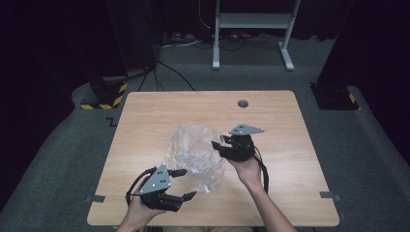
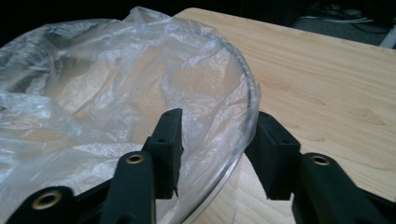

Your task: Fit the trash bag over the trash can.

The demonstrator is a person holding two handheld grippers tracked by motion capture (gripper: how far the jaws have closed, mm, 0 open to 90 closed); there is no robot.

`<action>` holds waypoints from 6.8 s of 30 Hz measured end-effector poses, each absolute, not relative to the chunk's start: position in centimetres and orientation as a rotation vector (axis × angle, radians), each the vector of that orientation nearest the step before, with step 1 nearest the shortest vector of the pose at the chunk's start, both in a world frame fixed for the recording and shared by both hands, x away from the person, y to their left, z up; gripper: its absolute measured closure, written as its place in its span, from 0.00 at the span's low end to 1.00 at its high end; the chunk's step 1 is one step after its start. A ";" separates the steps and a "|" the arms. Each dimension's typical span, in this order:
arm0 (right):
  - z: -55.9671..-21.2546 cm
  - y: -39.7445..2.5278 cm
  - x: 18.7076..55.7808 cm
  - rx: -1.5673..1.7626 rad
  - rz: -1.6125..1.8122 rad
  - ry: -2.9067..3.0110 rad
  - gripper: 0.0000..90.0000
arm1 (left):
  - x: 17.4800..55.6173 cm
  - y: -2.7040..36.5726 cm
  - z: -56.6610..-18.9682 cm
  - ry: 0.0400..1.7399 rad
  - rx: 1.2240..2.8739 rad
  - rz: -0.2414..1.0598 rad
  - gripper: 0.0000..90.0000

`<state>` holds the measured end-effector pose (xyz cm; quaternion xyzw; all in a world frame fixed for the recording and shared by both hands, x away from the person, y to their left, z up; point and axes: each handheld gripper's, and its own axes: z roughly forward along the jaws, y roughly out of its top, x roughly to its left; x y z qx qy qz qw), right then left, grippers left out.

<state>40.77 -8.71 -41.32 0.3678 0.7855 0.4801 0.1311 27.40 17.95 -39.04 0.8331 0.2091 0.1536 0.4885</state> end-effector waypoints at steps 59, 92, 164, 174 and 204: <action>-41.5 -15.0 38.1 0.949 1.672 2.231 0.88 | 34.0 23.1 -42.0 1.000 1.757 0.306 1.00; -41.5 -14.2 35.9 0.823 1.602 2.313 1.00 | 35.5 22.9 -40.4 1.007 1.684 0.258 0.96; -41.0 -8.0 40.3 0.829 1.465 2.298 0.64 | 33.1 23.5 -41.9 1.016 1.684 0.309 0.64; -41.2 -8.1 40.3 0.824 1.464 2.306 0.64 | 35.4 22.8 -43.6 1.039 1.779 0.211 1.00; -41.4 -8.3 40.4 0.820 1.466 2.278 0.64 | 33.4 22.2 -44.2 1.030 1.680 0.174 0.93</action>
